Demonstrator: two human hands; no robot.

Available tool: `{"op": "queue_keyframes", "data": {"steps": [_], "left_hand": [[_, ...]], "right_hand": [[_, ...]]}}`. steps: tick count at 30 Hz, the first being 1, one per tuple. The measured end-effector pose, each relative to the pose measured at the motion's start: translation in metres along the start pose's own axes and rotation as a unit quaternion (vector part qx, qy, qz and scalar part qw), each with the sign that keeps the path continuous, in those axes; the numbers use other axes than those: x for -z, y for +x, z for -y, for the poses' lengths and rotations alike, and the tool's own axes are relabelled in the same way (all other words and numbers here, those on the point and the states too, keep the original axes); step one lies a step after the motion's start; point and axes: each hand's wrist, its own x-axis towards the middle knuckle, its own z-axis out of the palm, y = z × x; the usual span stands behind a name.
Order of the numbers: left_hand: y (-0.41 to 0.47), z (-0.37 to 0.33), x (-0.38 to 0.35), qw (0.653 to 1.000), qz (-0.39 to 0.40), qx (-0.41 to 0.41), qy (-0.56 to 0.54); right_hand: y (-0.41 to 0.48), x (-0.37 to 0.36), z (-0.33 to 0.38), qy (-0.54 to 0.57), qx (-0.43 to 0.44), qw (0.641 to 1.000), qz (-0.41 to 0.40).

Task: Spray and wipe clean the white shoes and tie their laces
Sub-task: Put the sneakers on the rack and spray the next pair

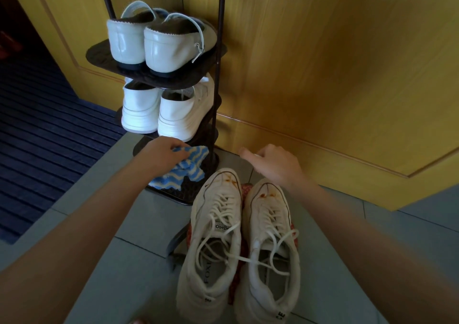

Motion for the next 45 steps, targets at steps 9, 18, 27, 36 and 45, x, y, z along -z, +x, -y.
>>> {"op": "queue_keyframes", "data": {"steps": [9,18,27,36,45], "left_hand": [[0.001,-0.004,-0.005,1.000,0.005,-0.015,-0.003],[0.003,-0.008,-0.010,1.000,0.011,-0.020,-0.014],[0.004,-0.010,-0.012,0.999,0.006,-0.036,-0.038],[-0.005,-0.039,-0.024,0.994,-0.015,-0.100,-0.049],[-0.009,-0.135,-0.079,0.981,0.067,-0.184,0.002]], "right_hand": [[-0.004,-0.009,-0.003,0.091,0.000,0.996,-0.019],[0.008,-0.013,0.015,0.087,-0.009,0.996,-0.004],[-0.004,0.000,0.000,0.307,-0.087,0.947,0.038],[-0.055,0.015,-0.085,0.429,-0.069,0.900,-0.033],[-0.100,-0.007,-0.167,0.399,-0.085,0.905,-0.122]]}}
